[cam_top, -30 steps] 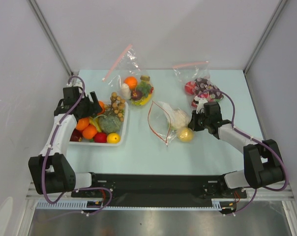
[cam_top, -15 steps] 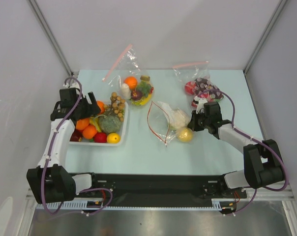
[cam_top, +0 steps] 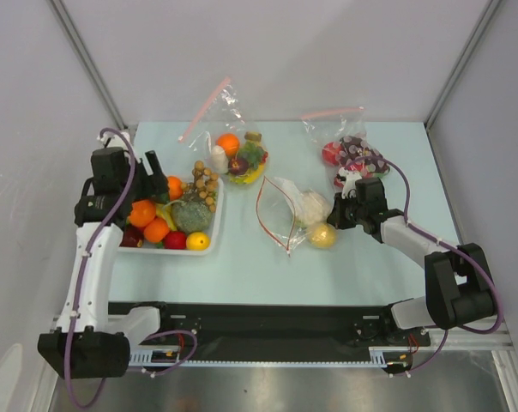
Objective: Open the zip-top bag and remove the fake food
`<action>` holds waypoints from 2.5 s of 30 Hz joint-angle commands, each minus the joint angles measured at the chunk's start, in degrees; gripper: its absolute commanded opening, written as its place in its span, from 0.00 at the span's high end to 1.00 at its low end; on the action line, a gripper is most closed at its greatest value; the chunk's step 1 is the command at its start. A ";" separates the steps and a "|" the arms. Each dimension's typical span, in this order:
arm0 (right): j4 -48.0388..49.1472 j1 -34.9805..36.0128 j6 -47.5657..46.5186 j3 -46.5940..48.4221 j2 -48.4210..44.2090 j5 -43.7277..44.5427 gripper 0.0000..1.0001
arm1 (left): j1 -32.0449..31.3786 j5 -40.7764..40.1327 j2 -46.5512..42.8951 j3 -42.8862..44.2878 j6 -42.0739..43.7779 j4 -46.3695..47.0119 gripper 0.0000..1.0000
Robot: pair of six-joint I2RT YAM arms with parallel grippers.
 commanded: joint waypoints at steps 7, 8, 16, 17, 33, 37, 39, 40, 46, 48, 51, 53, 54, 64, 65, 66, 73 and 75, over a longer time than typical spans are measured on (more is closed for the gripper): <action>1.26 -0.11 -0.48 0.18 -0.82 -0.15 1.00 | -25.33 -1.69 0.14 3.88 1.35 5.41 0.17; 1.09 -0.19 -0.57 0.27 -0.82 -0.06 1.00 | -27.44 -1.33 1.97 3.53 1.09 7.43 0.18; 0.04 -0.19 -0.75 0.36 -1.34 1.00 1.00 | -43.53 4.73 15.16 4.14 0.65 16.14 0.25; -0.14 -0.19 -0.66 0.27 -1.61 1.00 1.00 | -44.06 5.61 16.56 4.23 0.21 17.71 0.27; -1.72 -0.19 -0.31 0.18 -2.40 2.14 1.00 | -45.91 5.87 34.76 -3.24 3.28 29.67 0.42; -3.12 -0.11 0.39 0.27 -1.87 2.67 1.00 | -47.49 7.63 38.54 -3.77 5.13 34.59 0.43; -4.00 0.24 0.92 0.27 -1.79 3.19 1.00 | -49.07 8.86 40.47 -3.59 5.31 36.18 0.43; -4.44 0.51 1.18 0.27 -1.79 3.46 1.00 | -49.60 9.82 40.83 -3.59 5.13 37.75 0.43; -6.56 2.97 2.24 0.45 -1.79 5.74 1.00 | -51.01 13.26 40.83 -6.14 3.47 45.84 0.42; -6.91 3.14 2.41 0.71 -1.79 6.01 1.00 | -51.19 14.66 40.74 -6.84 3.02 47.43 0.42; -7.26 3.58 2.59 1.15 -1.61 6.18 1.00 | -51.45 15.28 41.62 -7.46 2.50 49.81 0.42; -7.35 3.94 2.85 1.15 -1.70 6.18 1.00 | -51.54 15.63 43.20 -6.68 2.67 49.55 0.40; -7.70 4.02 2.85 1.24 -1.78 6.36 1.00 | -51.45 15.98 43.64 -6.58 2.76 49.46 0.39; -8.23 4.29 2.42 1.32 -1.96 6.36 1.00 | -51.54 20.20 45.93 -5.09 1.88 52.01 0.42; -8.14 4.38 2.42 1.24 -1.87 6.36 1.00 | -51.63 20.38 46.19 -4.74 1.88 52.01 0.45; -8.23 4.29 2.42 1.24 -1.87 6.45 1.00 | -51.54 20.81 46.45 -4.56 1.97 51.83 0.51; -7.97 4.29 2.33 1.32 -1.61 6.45 1.00 | -51.54 21.35 45.93 -4.64 3.63 49.82 0.86; -7.88 4.38 2.24 1.32 -1.52 6.53 1.00 | -51.54 21.09 44.53 -5.43 4.69 48.76 1.00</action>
